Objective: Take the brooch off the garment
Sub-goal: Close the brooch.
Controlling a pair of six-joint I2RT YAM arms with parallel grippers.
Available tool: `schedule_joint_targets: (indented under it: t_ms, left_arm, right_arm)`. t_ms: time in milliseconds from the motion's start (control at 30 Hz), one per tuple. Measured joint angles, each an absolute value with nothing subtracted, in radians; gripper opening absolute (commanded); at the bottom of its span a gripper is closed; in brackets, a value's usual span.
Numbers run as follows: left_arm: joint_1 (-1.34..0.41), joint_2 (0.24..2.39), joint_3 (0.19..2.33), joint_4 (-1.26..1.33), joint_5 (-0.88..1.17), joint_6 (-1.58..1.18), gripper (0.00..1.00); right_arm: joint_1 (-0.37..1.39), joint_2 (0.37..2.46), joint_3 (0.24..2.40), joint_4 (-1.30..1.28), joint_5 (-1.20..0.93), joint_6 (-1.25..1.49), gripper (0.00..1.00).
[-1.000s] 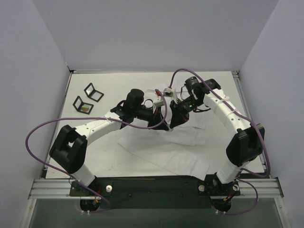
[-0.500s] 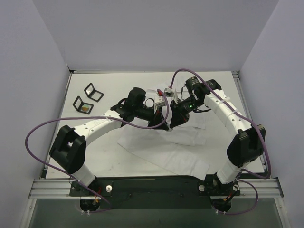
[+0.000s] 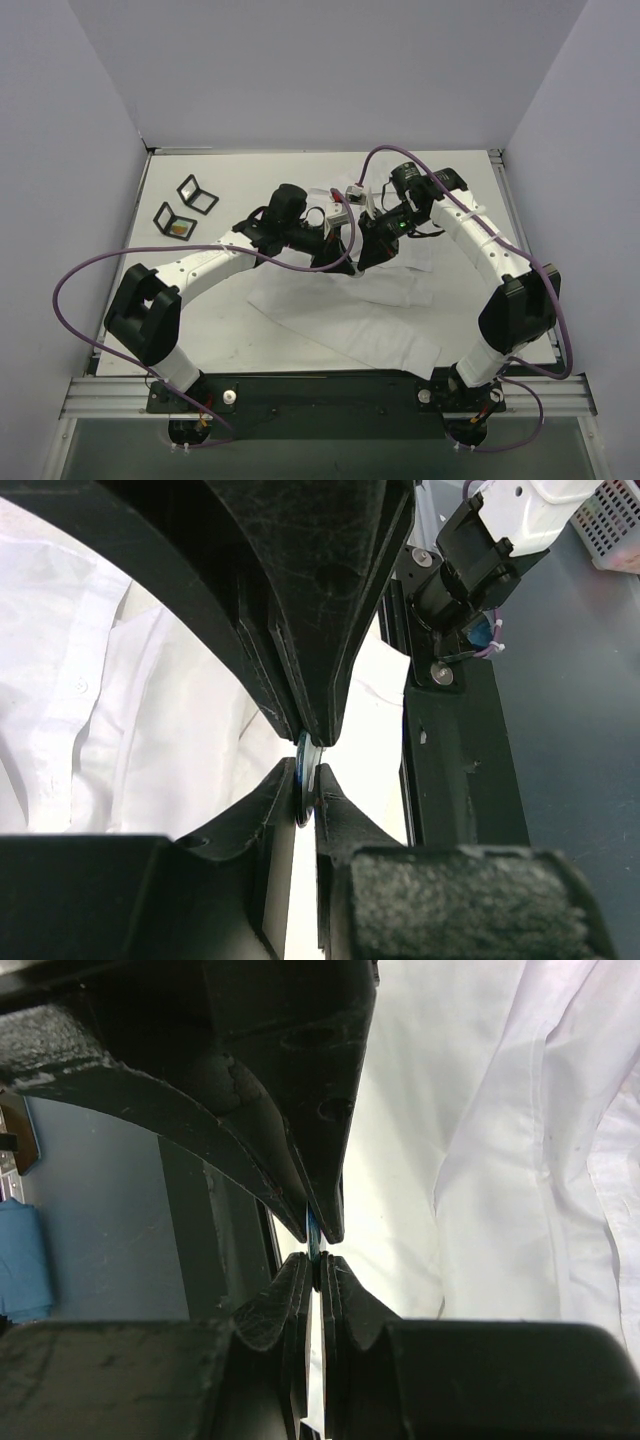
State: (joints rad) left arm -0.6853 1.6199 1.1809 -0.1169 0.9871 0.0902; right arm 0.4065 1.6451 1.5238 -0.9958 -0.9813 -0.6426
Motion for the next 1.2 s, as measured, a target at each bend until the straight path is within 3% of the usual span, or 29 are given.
schedule_joint_targets:
  t_ms: [200,400,867,1200]
  left_arm:
    - [-0.685,1.62,1.181,-0.117,0.992,0.09,0.19]
    - [-0.685,1.62,1.191,-0.142,0.982,0.107,0.09]
    - [-0.709,1.622,1.279,-0.344,0.91,0.284,0.09]
    - [-0.709,1.622,1.292,-0.385,0.925,0.349,0.28]
  right_arm:
    - [0.406,1.644,1.522,-0.996,-0.983,-0.64,0.0]
    - [0.406,1.643,1.521,-0.991,-0.984,-0.64,0.0]
    - [0.421,1.639,1.52,-0.979,-0.957,-0.625,0.0]
    - [0.426,1.631,1.517,-0.974,-0.956,-0.604,0.0]
